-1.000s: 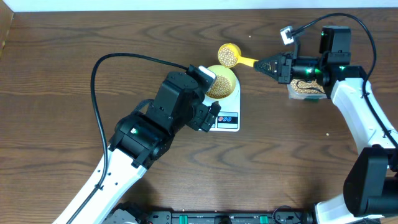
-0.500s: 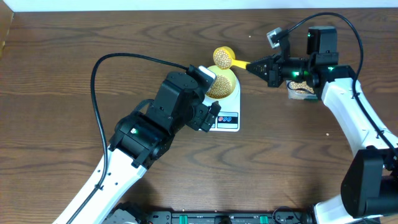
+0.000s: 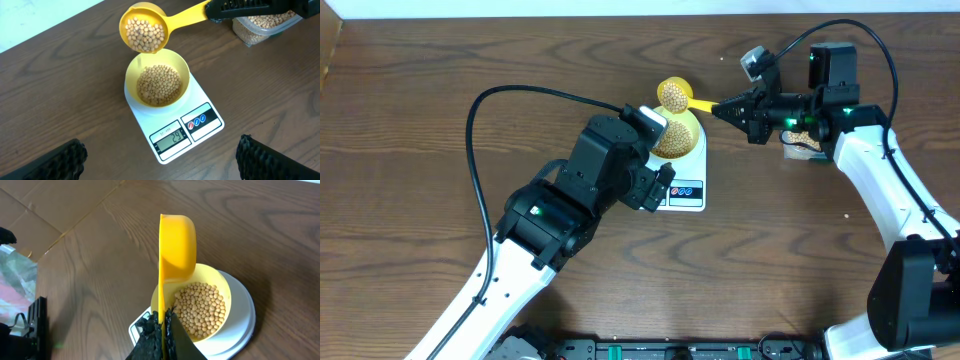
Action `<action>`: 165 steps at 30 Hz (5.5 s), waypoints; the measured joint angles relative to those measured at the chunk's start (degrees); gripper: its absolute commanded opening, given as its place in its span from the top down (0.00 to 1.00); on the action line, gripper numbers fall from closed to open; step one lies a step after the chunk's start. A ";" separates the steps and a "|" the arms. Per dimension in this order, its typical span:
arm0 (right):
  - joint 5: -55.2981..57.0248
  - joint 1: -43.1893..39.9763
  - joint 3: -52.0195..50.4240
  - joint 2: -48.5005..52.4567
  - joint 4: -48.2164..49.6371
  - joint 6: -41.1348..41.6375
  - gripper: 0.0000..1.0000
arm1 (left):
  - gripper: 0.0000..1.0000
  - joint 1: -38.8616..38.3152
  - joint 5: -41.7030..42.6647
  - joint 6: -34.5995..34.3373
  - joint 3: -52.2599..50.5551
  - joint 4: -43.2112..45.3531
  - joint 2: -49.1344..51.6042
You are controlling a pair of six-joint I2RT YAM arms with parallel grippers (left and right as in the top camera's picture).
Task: Scoop item into bowl and weigh 50g on scale
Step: 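Carry the filled scoop left over the yellow bowl, then tilt the scoop slightly with the right gripper, trickling soybeans into the bowl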
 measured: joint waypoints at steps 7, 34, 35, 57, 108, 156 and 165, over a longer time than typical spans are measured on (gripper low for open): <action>0.00 0.00 0.00 0.00 0.00 -0.79 0.99 | 0.03 0.00 0.00 -0.02 0.00 0.00 0.00; 0.02 0.00 0.02 0.00 -0.17 -8.72 0.99 | 0.03 0.00 0.00 0.00 0.00 0.00 0.00; 0.02 0.00 0.00 0.00 -0.17 -9.42 0.99 | 0.03 0.00 0.00 0.00 0.00 0.00 0.00; 0.00 0.00 0.02 0.00 -0.15 -16.92 0.99 | 0.03 0.00 0.00 0.00 0.00 0.00 0.00; 0.76 0.00 0.00 0.00 -0.15 -28.15 0.99 | 0.03 0.00 0.00 0.00 0.00 0.00 0.00; 2.62 0.00 0.02 0.00 -0.15 -28.15 0.99 | 0.03 0.00 0.00 0.00 0.00 -0.02 0.00; 3.06 0.00 0.02 0.00 0.31 -27.89 0.99 | 0.02 0.00 0.00 0.00 0.00 0.00 0.00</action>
